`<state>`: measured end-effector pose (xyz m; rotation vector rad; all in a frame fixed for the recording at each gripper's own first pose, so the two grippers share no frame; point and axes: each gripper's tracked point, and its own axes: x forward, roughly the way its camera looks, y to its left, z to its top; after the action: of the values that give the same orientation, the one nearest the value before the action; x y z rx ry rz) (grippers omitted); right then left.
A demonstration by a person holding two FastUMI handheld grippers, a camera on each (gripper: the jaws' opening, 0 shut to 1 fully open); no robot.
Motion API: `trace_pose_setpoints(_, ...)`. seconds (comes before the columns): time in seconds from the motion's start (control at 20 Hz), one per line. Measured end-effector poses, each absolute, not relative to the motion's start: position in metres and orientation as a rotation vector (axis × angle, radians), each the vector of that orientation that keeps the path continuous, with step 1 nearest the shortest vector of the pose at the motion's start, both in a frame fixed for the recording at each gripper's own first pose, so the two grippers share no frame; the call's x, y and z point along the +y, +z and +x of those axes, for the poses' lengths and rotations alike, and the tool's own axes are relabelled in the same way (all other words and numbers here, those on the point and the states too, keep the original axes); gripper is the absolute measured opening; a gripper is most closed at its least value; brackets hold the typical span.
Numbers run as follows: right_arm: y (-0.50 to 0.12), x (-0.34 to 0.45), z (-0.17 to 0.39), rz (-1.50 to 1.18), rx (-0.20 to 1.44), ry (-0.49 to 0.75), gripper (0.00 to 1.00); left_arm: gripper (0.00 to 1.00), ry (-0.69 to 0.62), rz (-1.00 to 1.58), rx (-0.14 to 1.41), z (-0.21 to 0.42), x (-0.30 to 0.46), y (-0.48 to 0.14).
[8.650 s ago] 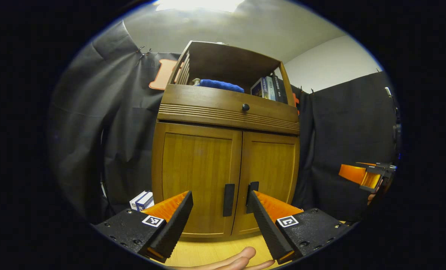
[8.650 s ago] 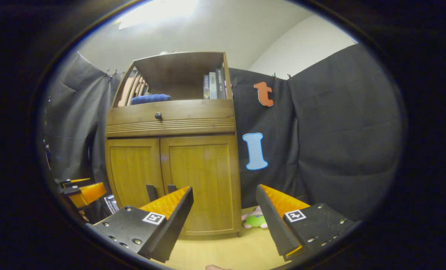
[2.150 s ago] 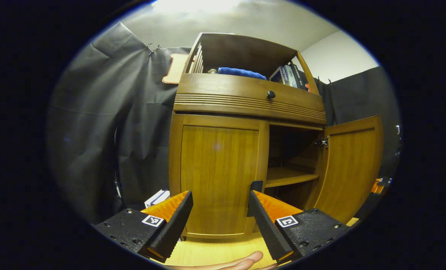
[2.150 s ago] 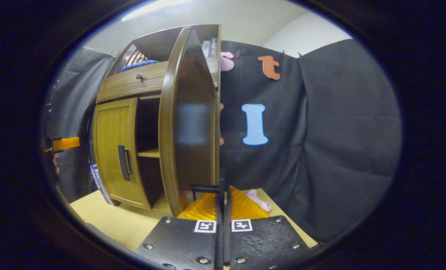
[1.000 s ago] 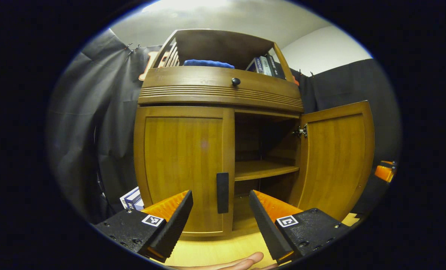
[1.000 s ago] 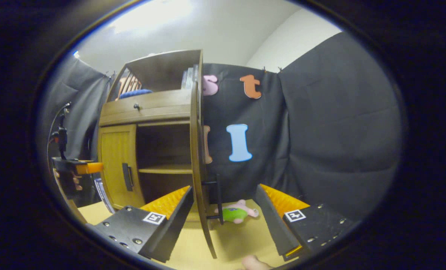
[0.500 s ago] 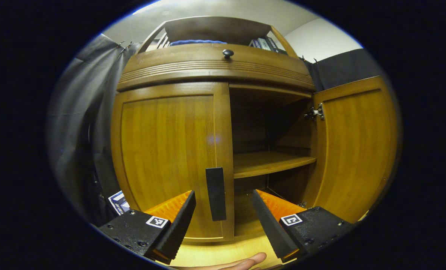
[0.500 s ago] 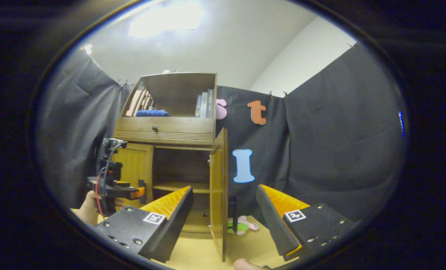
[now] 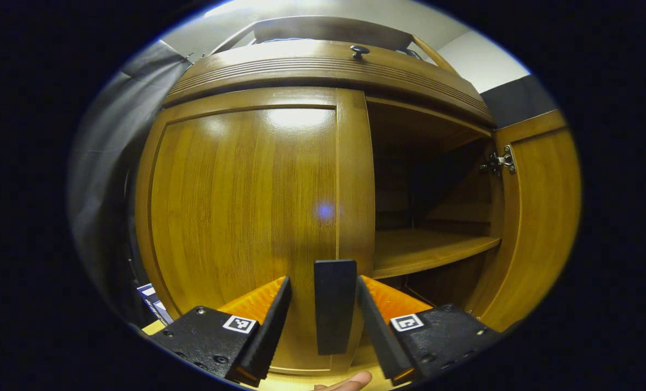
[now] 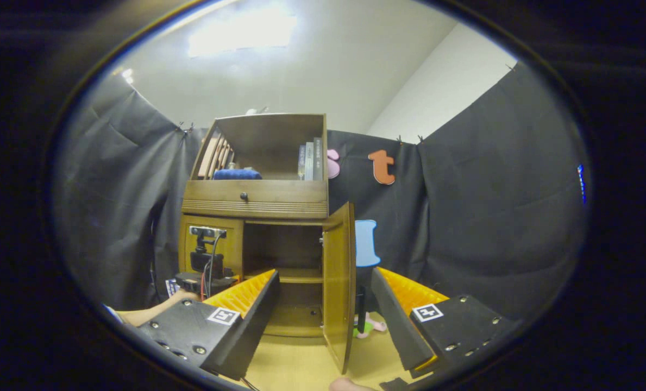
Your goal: Open the right door of the double-door shoe cabinet with the right hand, and open the left door with the left hand.
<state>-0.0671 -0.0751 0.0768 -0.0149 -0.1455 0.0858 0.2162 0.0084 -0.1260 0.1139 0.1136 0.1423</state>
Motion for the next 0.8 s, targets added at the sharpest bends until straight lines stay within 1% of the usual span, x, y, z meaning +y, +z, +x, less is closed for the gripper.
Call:
trace_pose_setpoints(0.05,0.079,-0.073,-0.071,-0.001,-0.14,0.078,0.99,0.63,0.143,0.11,0.101,0.216,0.007,-0.125)
trace_pose_setpoints(0.1,0.081,-0.073,-0.074,0.016,-0.138,0.071,0.96,0.63,0.138,0.128,0.111,0.216,0.008,-0.126)
trace_pose_setpoints(0.2,0.087,-0.073,-0.085,0.048,-0.143,0.063,0.99,0.63,0.124,0.178,0.127,0.215,0.008,-0.127)
trace_pose_setpoints(0.3,0.093,-0.067,-0.094,0.059,-0.15,0.072,0.99,0.63,0.096,0.193,0.148,0.215,0.006,-0.131)
trace_pose_setpoints(0.4,0.094,-0.068,-0.1,0.054,-0.152,0.055,0.99,0.54,0.078,0.174,0.153,0.215,0.002,-0.135)
trace_pose_setpoints(0.45,0.093,-0.074,-0.103,0.048,-0.15,0.022,0.99,0.49,0.038,0.143,0.15,0.217,-0.006,-0.137)
trace_pose_setpoints(0.5,0.091,-0.077,-0.106,0.042,-0.153,-0.003,0.99,0.48,0.037,0.137,0.161,0.215,-0.006,-0.141)
trace_pose_setpoints(0.55,0.09,-0.076,-0.107,0.037,-0.153,-0.015,0.99,0.44,0.024,0.139,0.154,0.215,-0.007,-0.138)
trace_pose_setpoints(0.7,0.088,-0.061,-0.107,0.038,-0.147,-0.003,0.99,0.34,-0.011,0.157,0.183,0.207,-0.008,-0.14)
trace_pose_setpoints(0.8,0.089,-0.052,-0.107,0.021,-0.145,0.007,0.99,0.33,-0.032,0.15,0.195,0.196,-0.009,-0.139)
